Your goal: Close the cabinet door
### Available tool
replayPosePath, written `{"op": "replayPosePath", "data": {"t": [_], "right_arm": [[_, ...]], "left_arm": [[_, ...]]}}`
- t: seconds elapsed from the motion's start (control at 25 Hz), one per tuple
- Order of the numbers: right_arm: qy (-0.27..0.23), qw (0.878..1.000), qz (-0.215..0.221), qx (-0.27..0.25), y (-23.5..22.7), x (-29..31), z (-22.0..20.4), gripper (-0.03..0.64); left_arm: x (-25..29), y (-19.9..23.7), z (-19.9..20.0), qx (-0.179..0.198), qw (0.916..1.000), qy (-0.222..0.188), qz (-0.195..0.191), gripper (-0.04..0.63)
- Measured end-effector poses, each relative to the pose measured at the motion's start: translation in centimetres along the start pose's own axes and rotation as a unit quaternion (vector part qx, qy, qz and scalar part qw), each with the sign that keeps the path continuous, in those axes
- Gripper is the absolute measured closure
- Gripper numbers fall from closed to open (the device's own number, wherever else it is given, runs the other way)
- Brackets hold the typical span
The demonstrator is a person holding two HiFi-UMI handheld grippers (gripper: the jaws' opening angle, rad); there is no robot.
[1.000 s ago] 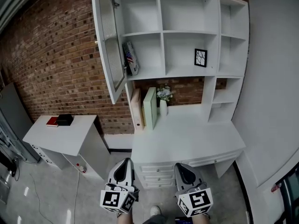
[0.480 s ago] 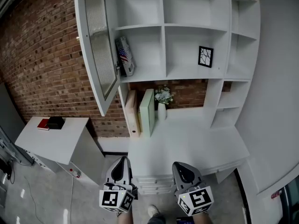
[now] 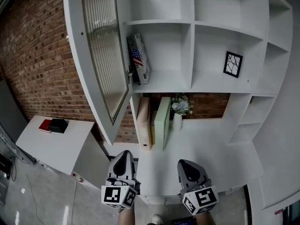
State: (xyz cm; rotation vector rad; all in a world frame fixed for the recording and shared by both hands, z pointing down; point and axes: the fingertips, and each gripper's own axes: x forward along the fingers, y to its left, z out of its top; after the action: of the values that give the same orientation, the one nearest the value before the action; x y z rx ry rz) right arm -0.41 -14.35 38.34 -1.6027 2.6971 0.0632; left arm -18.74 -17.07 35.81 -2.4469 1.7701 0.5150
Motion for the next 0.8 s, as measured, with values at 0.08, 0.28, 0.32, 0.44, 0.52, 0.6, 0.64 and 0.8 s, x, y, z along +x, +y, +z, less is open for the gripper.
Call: {"op": "replayPosePath", "data": {"t": [0.08, 0.28, 0.32, 0.44, 0.52, 0.6, 0.64, 0.8], "right_arm": [[0.004, 1.000, -0.003, 0.000, -0.5, 1.5, -0.4, 0.617], [0.011, 1.000, -0.012, -0.005, -1.0, 3.9, -0.9, 0.617], [0.011, 1.000, -0.013, -0.006, -1.1, 4.2, -0.8, 0.617], [0.011, 1.000, -0.017, -0.007, -1.2, 5.0, -0.7, 0.617], [0.011, 1.000, -0.014, -0.008, -0.9, 5.3, -0.7, 0.617], [0.009, 1.000, -0.006, -0.012, -0.6, 5.8, -0.4, 0.617], [0.006, 1.000, -0.002, -0.014, -0.6, 6.1, -0.1, 0.617], [0.006, 1.000, 0.006, -0.015, -0.8, 6.9, 0.0, 0.617]], "left_arm": [[1.1, 0.9, 0.0, 0.002, 1.0000, -0.010, 0.000, 0.586], [2.6, 3.0, -0.3, 0.010, 0.9998, -0.014, 0.010, 0.586], [2.9, 3.2, -0.3, 0.008, 0.9998, -0.015, 0.011, 0.586], [3.5, 3.7, -0.2, 0.006, 0.9998, -0.018, 0.009, 0.586], [3.6, 4.0, 0.0, 0.007, 0.9996, -0.024, 0.012, 0.585], [3.7, 4.1, 0.4, 0.009, 0.9993, -0.033, 0.014, 0.584], [4.0, 4.1, 0.6, 0.011, 0.9992, -0.037, 0.013, 0.584], [4.6, 4.3, 1.2, 0.019, 0.9984, -0.050, 0.017, 0.584]]}}
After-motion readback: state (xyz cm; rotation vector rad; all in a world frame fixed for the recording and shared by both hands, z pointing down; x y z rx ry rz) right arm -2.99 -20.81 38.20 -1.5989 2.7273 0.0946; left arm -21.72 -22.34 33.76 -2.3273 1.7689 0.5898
